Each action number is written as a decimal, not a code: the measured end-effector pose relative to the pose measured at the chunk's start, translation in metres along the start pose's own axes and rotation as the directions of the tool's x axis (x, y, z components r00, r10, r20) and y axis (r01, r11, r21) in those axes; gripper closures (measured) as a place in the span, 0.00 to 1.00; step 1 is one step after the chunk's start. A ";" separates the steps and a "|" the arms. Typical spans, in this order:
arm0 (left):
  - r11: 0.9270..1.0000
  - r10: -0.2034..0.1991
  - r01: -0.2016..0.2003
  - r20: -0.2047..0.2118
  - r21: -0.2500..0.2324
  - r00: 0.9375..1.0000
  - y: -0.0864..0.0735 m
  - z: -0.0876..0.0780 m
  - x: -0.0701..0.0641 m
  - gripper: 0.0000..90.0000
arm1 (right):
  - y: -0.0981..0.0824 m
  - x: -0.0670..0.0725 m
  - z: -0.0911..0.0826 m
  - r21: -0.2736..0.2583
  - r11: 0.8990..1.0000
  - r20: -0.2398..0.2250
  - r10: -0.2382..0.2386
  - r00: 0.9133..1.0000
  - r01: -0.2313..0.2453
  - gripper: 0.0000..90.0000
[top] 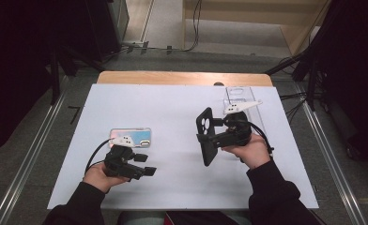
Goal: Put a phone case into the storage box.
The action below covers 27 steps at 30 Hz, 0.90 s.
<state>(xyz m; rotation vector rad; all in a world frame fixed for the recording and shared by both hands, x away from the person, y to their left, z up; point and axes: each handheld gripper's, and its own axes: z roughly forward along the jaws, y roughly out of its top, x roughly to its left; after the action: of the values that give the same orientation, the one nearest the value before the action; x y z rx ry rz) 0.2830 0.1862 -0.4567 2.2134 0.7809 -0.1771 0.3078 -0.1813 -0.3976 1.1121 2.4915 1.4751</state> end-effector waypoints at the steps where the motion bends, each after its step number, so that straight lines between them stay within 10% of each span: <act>1: 1.000 0.000 0.000 -0.001 0.002 1.000 -0.001 -0.001 0.000 0.33 | 0.001 -0.001 -0.002 -0.001 1.000 0.000 -0.002 1.000 0.002 0.13; 15: 0.999 -0.037 0.037 -0.013 0.001 0.999 -0.007 -0.007 0.003 0.33 | 0.011 -0.011 -0.033 -0.029 0.999 0.030 0.013 0.999 -0.012 0.13; 27: 0.996 -0.082 0.081 -0.049 -0.025 0.995 -0.013 -0.013 0.004 0.33 | 0.015 -0.028 -0.056 -0.102 0.993 0.145 0.074 0.987 -0.060 0.14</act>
<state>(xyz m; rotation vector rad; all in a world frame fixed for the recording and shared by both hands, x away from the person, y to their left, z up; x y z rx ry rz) 0.2770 0.2045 -0.4571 2.1726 0.8971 -0.1528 0.3161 -0.2360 -0.3643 1.2509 2.2800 1.4531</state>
